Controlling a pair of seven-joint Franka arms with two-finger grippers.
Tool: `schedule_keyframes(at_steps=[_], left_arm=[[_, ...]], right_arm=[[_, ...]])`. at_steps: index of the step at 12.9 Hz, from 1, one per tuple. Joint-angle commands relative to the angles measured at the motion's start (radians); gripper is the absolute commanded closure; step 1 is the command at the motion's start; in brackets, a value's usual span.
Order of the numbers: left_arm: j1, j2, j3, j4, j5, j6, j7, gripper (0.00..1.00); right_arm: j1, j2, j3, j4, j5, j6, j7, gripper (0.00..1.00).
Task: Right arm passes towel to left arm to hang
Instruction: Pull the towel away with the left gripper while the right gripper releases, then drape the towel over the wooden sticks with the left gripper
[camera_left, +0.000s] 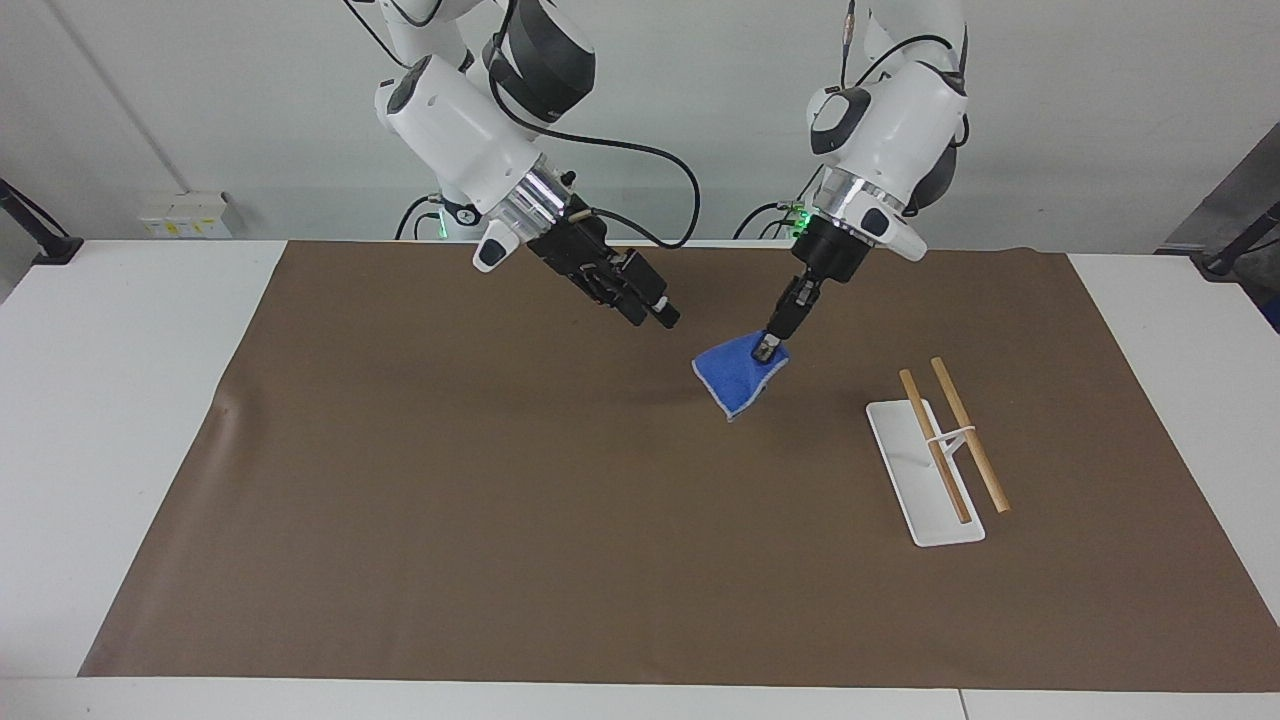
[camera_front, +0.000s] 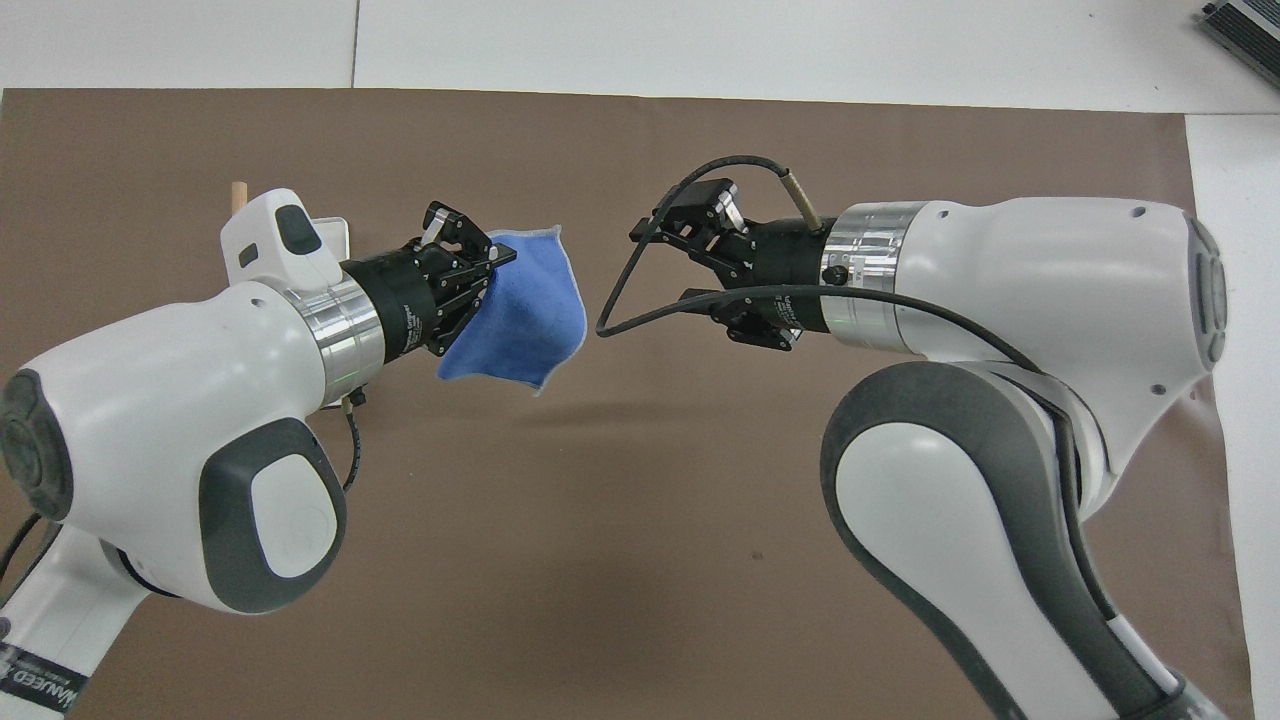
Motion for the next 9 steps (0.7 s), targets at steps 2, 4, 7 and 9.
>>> schedule_keyframes(at_steps=[2,4,7,9], left_arm=[[0.016,0.003,0.11,-0.034,-0.019,0.019,0.097,1.0],[0.019,0.02,0.173,-0.056,-0.019,0.019,0.174,1.0],[0.032,0.034,0.27,-0.086,-0.019,0.05,0.205,1.0],[0.033,0.049,0.32,-0.078,-0.019,0.059,0.287,1.0]], right_arm=[[-0.083,-0.087,0.004,-0.042,-0.236,-0.098,0.008,0.0],[-0.123,-0.116,0.005,-0.042,-0.287,-0.183,-0.014,0.0],[-0.16,-0.136,0.004,-0.036,-0.315,-0.29,-0.081,0.0],[-0.199,-0.145,0.004,-0.032,-0.347,-0.312,-0.106,0.0]])
